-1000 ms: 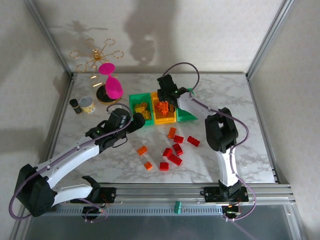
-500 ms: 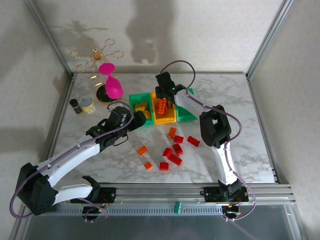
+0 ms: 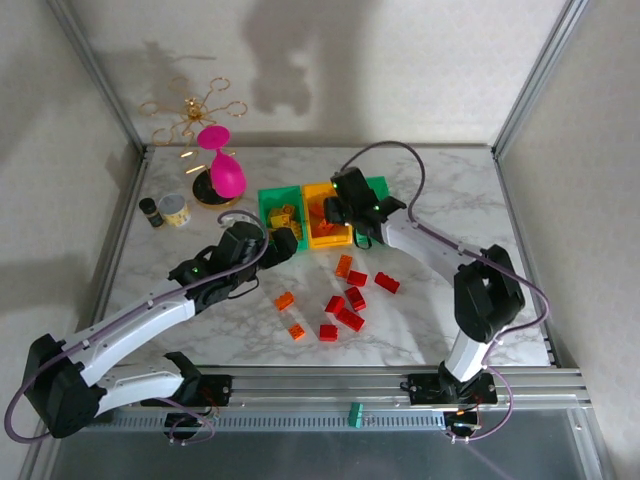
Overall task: Sort the legos into containers by color
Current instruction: Place the lego in the container, then pick up the lego from the center of the table.
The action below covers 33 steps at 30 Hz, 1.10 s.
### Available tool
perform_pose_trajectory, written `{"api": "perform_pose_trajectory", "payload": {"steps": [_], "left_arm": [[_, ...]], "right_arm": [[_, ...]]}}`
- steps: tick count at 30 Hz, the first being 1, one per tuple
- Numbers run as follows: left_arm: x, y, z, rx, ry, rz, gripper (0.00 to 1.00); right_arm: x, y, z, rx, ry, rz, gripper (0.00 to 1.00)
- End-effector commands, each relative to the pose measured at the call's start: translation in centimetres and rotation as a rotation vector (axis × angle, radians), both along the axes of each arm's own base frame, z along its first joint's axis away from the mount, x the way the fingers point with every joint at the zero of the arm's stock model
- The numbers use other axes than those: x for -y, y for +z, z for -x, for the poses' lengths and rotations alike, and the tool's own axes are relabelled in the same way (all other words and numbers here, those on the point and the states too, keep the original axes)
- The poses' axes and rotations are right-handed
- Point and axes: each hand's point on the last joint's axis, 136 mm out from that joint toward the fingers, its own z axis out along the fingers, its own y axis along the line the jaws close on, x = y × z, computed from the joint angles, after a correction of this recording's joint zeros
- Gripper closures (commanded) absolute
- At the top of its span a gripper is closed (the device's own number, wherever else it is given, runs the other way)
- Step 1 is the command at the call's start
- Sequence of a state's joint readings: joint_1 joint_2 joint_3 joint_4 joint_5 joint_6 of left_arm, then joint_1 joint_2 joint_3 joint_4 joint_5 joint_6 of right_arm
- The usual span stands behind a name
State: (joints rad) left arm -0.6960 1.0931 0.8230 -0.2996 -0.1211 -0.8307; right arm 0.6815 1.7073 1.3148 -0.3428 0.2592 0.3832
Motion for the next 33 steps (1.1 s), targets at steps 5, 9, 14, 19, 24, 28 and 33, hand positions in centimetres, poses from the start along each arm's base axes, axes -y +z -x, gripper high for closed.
{"api": "perform_pose_trajectory", "payload": {"steps": [5, 9, 14, 19, 24, 28, 33], "left_arm": [[-0.5, -2.0, 1.6, -0.023, 0.017, -0.021, 0.00], [-0.7, -3.3, 1.8, -0.038, 0.028, -0.039, 0.00], [-1.1, -4.2, 1.7, -0.055, 0.040, -0.079, 0.00], [-1.4, -4.5, 1.9, -0.060, 0.052, -0.086, 0.00], [-1.3, -4.8, 1.9, -0.073, 0.044, -0.105, 0.00], [-1.5, -4.7, 1.8, -0.067, 0.046, -0.113, 0.00], [-1.7, -4.5, 1.8, -0.066, 0.057, -0.117, 0.01]], "right_arm": [[1.5, -6.5, 6.5, -0.184, -0.049, 0.020, 0.40], [0.7, -8.8, 7.0, -0.226, -0.040, 0.029, 0.37], [0.7, -10.8, 6.1, -0.226, -0.059, 0.093, 0.36], [0.8, -11.9, 5.9, -0.241, -0.082, 0.114, 0.35], [0.4, -13.1, 5.8, -0.248, -0.073, 0.124, 0.37], [0.1, -13.7, 5.7, -0.244, -0.067, 0.144, 0.43], [-0.4, -14.1, 5.9, -0.256, -0.052, 0.141, 0.52]]}}
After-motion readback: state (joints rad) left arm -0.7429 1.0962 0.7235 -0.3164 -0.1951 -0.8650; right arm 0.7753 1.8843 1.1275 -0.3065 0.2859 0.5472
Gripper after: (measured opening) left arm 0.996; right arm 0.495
